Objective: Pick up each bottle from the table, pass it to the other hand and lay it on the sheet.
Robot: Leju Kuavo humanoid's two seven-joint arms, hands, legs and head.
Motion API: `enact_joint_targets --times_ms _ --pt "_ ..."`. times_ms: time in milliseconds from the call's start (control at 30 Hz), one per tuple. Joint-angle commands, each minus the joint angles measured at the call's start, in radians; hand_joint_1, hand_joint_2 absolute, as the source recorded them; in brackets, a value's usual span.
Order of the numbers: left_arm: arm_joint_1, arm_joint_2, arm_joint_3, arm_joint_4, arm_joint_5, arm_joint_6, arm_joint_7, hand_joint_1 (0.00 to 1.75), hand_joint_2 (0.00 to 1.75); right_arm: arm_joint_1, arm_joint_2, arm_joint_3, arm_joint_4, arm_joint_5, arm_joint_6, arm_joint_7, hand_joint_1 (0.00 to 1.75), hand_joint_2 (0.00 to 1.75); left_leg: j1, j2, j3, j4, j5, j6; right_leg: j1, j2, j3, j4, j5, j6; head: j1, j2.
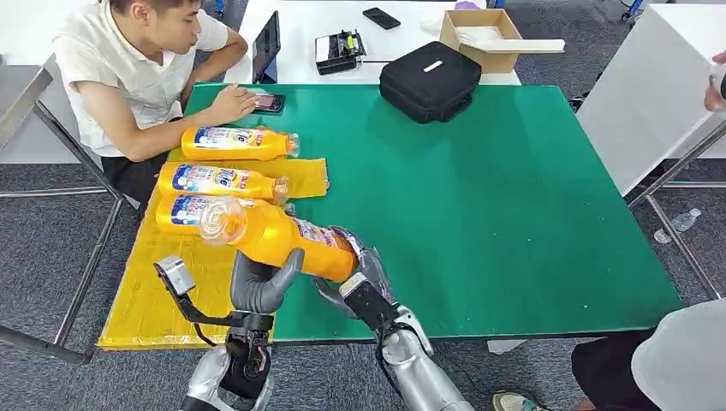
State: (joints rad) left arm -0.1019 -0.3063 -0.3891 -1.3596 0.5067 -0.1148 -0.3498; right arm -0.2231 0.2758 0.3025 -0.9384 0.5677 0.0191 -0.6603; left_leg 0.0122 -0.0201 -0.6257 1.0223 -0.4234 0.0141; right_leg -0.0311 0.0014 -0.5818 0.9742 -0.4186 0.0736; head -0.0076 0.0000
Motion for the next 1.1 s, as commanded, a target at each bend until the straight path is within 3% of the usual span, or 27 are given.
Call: enact_joint_targets --times_ms 33,167,367,467,667,733,800,833,867,900,1100 --pt "-0.009 -0.026 -0.046 -0.026 -0.127 0.076 -0.048 1.75 1.75 0.003 -0.005 -0.012 0.037 0.014 -0.092 0.051 0.0 1.75 0.001 0.0 0.001 0.0 -0.001 0.0 0.001 -0.002 0.002 0.0 -0.001 -0.003 0.0 0.0" --pt "0.037 -0.017 -0.03 -0.15 -0.455 0.173 -0.069 1.75 1.75 0.045 -0.017 -0.186 -0.125 0.2 -0.383 0.155 0.0 1.75 0.001 0.0 0.003 0.001 -0.002 0.0 0.001 -0.002 0.004 0.0 -0.002 -0.004 0.0 0.0" --pt "0.073 -0.016 0.017 -0.204 -0.508 0.174 -0.063 1.75 1.75 0.054 -0.021 -0.427 -0.253 0.314 -0.53 0.14 0.0 1.75 -0.001 -0.001 0.0 0.0 0.0 0.0 -0.001 -0.002 0.001 0.0 -0.001 -0.002 0.0 0.0" --pt "0.077 0.01 0.031 -0.243 -0.742 0.299 -0.074 1.75 1.75 0.09 -0.006 -0.483 -0.341 0.271 -0.517 0.093 0.0 1.75 -0.001 -0.002 0.002 0.0 -0.001 0.0 0.0 -0.003 0.004 -0.001 -0.002 -0.003 0.0 0.0" --pt "0.082 0.021 0.051 -0.255 -0.863 0.331 -0.039 1.75 1.75 0.116 0.007 -0.495 -0.408 0.268 -0.498 0.08 0.0 1.75 0.0 0.0 0.003 0.0 -0.002 0.0 0.001 -0.001 0.004 0.0 -0.002 -0.004 0.0 0.0" --pt "0.072 0.027 0.061 -0.253 -1.046 0.385 0.003 1.75 1.75 0.129 0.013 -0.507 -0.471 0.25 -0.496 0.067 0.0 1.75 0.0 0.002 0.005 0.0 -0.003 0.0 0.001 0.0 0.005 0.0 -0.002 -0.005 0.0 0.0" --pt "0.035 0.061 0.055 -0.221 -1.45 0.48 0.112 1.75 1.75 0.135 0.016 -0.514 -0.538 0.236 -0.472 0.059 0.0 1.75 -0.001 0.0 0.002 0.0 -0.001 0.0 0.0 -0.002 0.003 0.0 -0.002 -0.004 0.0 0.0" --pt "0.02 0.073 0.047 -0.196 -1.629 0.483 0.188 1.64 1.75 0.134 0.017 -0.512 -0.561 0.234 -0.452 0.057 0.0 1.75 -0.001 -0.002 0.001 0.0 0.0 0.0 0.0 -0.003 0.002 0.0 -0.001 -0.003 0.0 0.0" --pt "0.011 0.081 0.042 -0.168 -1.764 0.465 0.237 1.75 1.75 0.132 0.02 -0.512 -0.575 0.233 -0.435 0.059 0.0 1.75 -0.001 -0.001 0.002 0.0 -0.001 0.0 0.0 -0.002 0.003 0.001 -0.002 -0.004 0.0 0.0" --pt "0.0 0.085 0.049 -0.123 -1.893 0.49 0.287 1.75 1.75 0.13 0.022 -0.508 -0.584 0.236 -0.424 0.057 0.0 1.75 0.0 0.001 0.005 0.0 -0.002 0.0 0.001 -0.001 0.005 0.0 -0.002 -0.006 0.0 0.0" --pt "-0.004 0.075 0.084 -0.071 -2.029 0.501 0.342 1.75 1.75 0.132 0.026 -0.495 -0.576 0.245 -0.415 0.062 0.0 1.75 0.0 0.002 0.004 -0.002 -0.001 -0.001 0.0 0.0 0.004 -0.002 0.0 -0.005 0.0 0.0"
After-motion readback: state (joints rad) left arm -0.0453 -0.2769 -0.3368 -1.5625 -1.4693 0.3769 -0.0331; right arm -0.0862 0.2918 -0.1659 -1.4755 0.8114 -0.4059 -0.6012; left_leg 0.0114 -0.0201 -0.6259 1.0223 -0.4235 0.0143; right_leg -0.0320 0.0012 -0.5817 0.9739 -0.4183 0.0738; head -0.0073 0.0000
